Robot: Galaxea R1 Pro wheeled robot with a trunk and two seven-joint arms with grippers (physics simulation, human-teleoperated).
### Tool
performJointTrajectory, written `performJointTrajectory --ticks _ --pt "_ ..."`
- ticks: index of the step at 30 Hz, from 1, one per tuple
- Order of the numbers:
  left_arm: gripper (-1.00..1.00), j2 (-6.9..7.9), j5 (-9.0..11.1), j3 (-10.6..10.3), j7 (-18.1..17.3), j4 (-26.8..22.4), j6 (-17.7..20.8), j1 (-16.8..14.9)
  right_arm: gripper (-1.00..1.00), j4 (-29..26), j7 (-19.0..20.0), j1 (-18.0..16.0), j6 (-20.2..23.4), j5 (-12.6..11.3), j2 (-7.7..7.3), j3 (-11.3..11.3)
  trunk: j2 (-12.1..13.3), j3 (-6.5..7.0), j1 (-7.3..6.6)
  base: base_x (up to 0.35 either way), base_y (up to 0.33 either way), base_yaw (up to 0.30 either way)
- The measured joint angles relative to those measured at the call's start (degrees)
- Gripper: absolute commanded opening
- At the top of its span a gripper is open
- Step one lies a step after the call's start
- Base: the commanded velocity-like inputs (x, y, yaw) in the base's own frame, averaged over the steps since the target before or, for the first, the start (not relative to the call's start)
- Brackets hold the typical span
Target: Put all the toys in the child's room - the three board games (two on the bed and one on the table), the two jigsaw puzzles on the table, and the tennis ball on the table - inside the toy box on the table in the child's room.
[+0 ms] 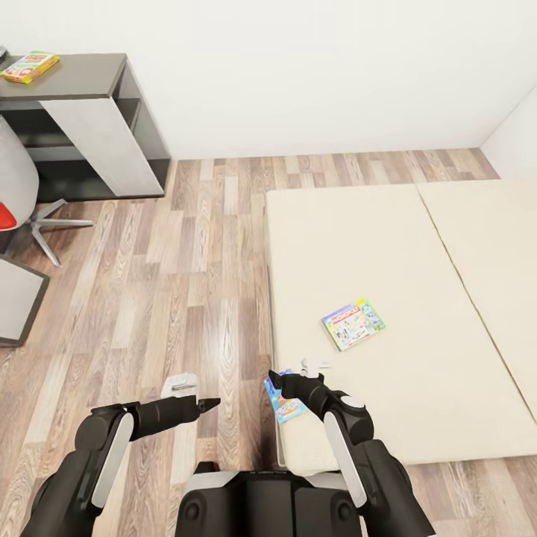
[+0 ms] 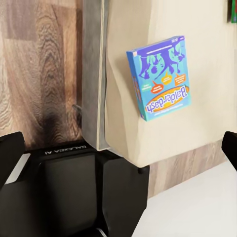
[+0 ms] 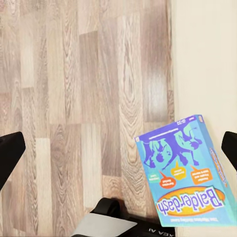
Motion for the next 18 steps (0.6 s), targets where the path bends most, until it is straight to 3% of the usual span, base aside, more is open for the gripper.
performJointTrajectory --ticks 18 --pt "1.00 0.05 0.1 0.1 -0.1 0.0 0.0 0.0 1.00 0.0 0.0 0.0 0.0 0.1 0.00 0.0 0.0 1.72 0.00 0.000 0.000 0.000"
